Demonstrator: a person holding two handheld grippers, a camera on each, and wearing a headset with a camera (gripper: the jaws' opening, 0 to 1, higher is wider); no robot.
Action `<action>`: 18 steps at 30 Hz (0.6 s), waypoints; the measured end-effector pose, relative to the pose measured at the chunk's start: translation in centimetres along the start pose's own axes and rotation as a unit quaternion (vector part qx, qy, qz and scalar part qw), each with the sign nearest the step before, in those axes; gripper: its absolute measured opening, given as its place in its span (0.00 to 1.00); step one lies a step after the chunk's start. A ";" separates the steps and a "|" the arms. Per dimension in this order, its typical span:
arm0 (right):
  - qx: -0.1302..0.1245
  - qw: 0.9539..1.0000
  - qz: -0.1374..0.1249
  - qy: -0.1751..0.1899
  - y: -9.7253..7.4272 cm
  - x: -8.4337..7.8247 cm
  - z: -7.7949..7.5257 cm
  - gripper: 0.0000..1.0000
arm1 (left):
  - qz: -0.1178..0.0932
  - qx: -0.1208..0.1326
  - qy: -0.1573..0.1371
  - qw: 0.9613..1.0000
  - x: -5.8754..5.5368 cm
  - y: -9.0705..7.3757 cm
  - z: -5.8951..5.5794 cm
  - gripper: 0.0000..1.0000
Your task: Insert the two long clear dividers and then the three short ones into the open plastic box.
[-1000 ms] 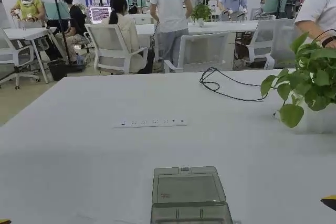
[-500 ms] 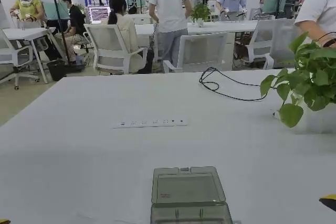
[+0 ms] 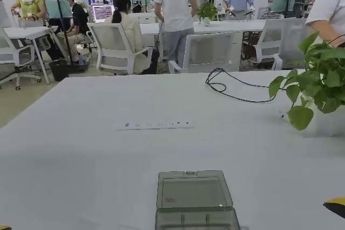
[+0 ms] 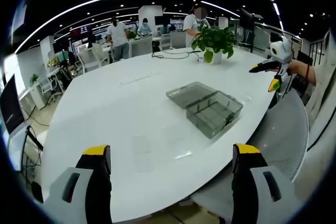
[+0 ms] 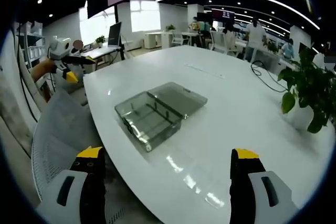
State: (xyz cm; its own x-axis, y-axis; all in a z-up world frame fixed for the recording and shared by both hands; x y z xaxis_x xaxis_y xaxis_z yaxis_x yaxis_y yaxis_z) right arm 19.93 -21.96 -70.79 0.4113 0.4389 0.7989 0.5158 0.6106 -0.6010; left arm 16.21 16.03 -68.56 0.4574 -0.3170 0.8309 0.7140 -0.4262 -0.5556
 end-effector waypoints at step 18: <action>0.003 1.000 -0.004 0.012 -0.4 -0.5 -0.3 1.00 | 0.025 -0.011 0.007 1.000 -0.2 0.7 -0.1 0.92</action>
State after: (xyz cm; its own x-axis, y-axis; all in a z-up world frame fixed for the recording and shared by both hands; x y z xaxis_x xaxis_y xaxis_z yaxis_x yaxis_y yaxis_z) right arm 19.74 -22.56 -70.97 0.4253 0.4173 0.8031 0.5153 0.6178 -0.5939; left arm 16.62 15.68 -69.11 0.4843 -0.3500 0.8018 0.6785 -0.4283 -0.5968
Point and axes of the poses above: the centre of the closed fingertips' face, and the gripper's own axes: y roughly forward along the fingers, z roughly to its left, x roughly out of its top, the point moved 4 cm from there along -y, roughly backward along the fingers
